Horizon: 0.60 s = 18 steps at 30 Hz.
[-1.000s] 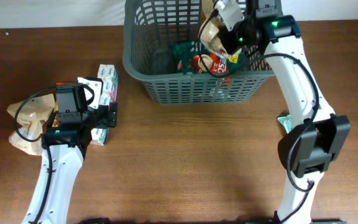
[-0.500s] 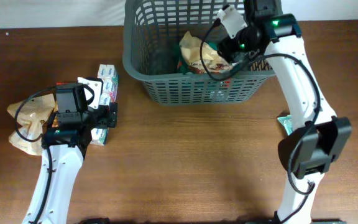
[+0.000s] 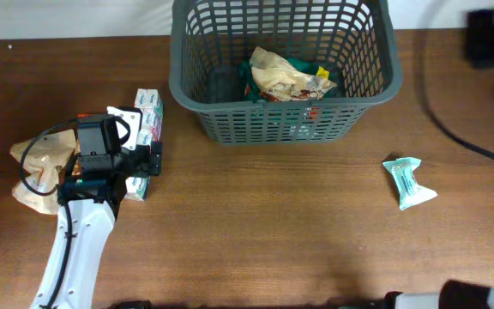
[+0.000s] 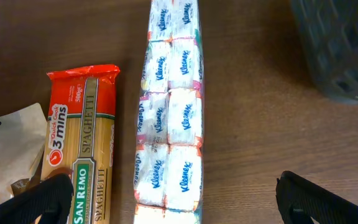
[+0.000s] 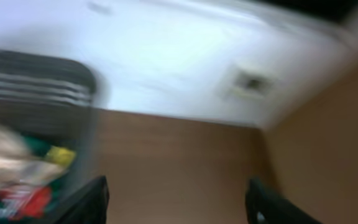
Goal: Pack container
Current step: 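Grasp the mint-green wet-wipes pack with the right gripper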
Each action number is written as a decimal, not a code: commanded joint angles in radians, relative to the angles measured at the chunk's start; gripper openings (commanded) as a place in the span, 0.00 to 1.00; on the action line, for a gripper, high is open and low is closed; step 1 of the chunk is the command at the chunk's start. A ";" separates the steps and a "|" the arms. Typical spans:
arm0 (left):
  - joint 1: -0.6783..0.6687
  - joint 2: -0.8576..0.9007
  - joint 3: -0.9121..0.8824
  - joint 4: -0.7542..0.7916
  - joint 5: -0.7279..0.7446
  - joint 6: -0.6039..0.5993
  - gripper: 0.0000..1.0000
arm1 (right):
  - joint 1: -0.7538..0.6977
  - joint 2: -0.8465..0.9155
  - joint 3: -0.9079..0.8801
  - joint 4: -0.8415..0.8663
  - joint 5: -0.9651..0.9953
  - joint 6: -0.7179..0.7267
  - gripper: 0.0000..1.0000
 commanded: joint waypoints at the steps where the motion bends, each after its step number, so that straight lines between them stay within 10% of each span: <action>1: 0.004 0.003 0.020 0.002 -0.004 0.016 0.99 | -0.127 -0.045 -0.202 0.011 0.017 0.200 0.71; 9: 0.004 0.003 0.020 0.002 -0.004 0.016 0.99 | -0.244 -0.054 -0.717 0.064 -0.080 0.234 0.77; 18: 0.004 0.003 0.020 0.002 -0.004 0.016 0.99 | -0.239 0.051 -0.905 0.096 -0.096 0.018 0.81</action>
